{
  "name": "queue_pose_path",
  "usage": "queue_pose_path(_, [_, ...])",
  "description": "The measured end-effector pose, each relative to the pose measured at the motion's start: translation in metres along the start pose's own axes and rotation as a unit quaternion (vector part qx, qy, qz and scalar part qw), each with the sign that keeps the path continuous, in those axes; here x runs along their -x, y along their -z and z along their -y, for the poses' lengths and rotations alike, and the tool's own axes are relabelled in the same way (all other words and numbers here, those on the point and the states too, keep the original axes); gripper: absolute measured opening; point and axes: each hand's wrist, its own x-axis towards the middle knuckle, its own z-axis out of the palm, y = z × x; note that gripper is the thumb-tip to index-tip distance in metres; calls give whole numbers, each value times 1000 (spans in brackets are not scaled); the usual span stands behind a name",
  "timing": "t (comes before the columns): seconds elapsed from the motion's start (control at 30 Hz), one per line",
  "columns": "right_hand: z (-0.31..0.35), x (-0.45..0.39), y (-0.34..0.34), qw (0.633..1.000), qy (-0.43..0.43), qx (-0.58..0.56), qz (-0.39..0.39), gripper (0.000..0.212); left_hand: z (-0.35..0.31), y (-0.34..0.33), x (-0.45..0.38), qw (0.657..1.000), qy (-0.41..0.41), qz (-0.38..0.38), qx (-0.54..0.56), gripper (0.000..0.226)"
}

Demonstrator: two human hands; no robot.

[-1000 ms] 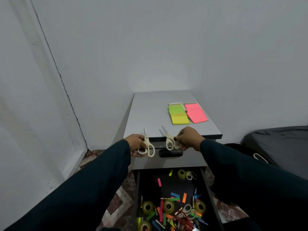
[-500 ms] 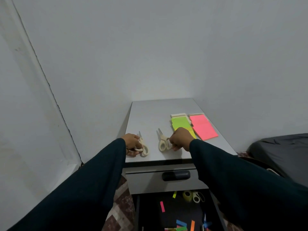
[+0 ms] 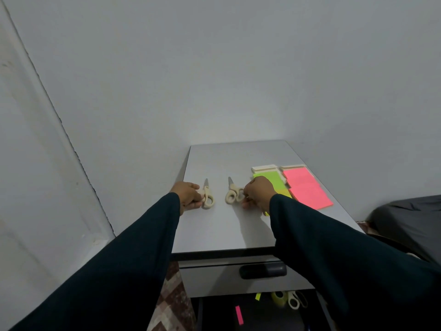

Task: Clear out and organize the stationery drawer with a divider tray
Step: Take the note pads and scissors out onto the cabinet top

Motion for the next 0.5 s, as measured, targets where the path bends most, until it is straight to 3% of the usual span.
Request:
queue_pose_path(0.13, [6, -8, 2, 999, -5, -42, -20, 23, -2, -7, -7, 999, -21, -2, 42, 48])
queue_pose_path(0.27, [9, -13, 5, 999, 2, -49, -13, 35, -5, -13, -11, 998, -36, 8, 48, 57])
queue_pose_path(0.37, [11, -12, 7, 997, 3, -74, 25, 25, -10, -15, -10, 999, -32, 12, 37, 58])
queue_pose_path(0.5, [6, -2, 18, 995, 32, -91, 10, 20, -12, -15, -1, 999, -35, 2, 17, 57])
